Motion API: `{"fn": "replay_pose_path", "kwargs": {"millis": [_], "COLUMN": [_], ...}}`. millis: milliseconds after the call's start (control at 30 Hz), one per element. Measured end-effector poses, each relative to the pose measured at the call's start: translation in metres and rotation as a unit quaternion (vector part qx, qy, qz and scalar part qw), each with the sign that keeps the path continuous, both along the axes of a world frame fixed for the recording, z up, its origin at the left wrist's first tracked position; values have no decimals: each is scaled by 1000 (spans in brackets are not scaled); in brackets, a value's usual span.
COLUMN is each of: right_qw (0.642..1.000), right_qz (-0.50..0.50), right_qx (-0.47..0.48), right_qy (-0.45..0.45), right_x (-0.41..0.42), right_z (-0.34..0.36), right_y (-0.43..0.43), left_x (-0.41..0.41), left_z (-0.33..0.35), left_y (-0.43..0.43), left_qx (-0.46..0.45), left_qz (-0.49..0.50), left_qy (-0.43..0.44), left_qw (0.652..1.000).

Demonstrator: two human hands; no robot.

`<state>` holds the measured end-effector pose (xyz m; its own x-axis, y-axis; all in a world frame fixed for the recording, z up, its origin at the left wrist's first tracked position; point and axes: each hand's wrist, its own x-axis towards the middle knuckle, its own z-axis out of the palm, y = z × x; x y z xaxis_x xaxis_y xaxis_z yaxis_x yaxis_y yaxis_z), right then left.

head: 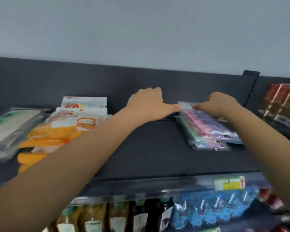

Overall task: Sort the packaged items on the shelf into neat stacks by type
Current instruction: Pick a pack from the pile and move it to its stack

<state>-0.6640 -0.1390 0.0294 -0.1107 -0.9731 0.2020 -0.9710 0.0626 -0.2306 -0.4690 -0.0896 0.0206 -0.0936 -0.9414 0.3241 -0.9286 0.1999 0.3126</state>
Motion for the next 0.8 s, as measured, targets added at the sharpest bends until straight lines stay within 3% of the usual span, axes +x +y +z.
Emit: {"fn": "replay_pose_path", "kwargs": {"millis": [167,333,500,800], "right_qw": [997,985,972,967], "right_qz": [7,34,76,119], "right_qx": [64,83,127,169], "right_qy": [-50,-150,-184,-147], "right_x": [-92,-123,-123,-114], "right_z": [-31,-50,-61,-59], "right_y": [-36,-68,-77,-76], "left_x": [-85,-125,-134,-142], "left_z": [-35,-53,-74,-83], "left_y": [-40,-69,-92,-102], "left_qx": [81,156,261,316], "left_qz": [40,78,91,90], "left_qy": [28,173,391,528], "left_qw": [996,969,878,783]}}
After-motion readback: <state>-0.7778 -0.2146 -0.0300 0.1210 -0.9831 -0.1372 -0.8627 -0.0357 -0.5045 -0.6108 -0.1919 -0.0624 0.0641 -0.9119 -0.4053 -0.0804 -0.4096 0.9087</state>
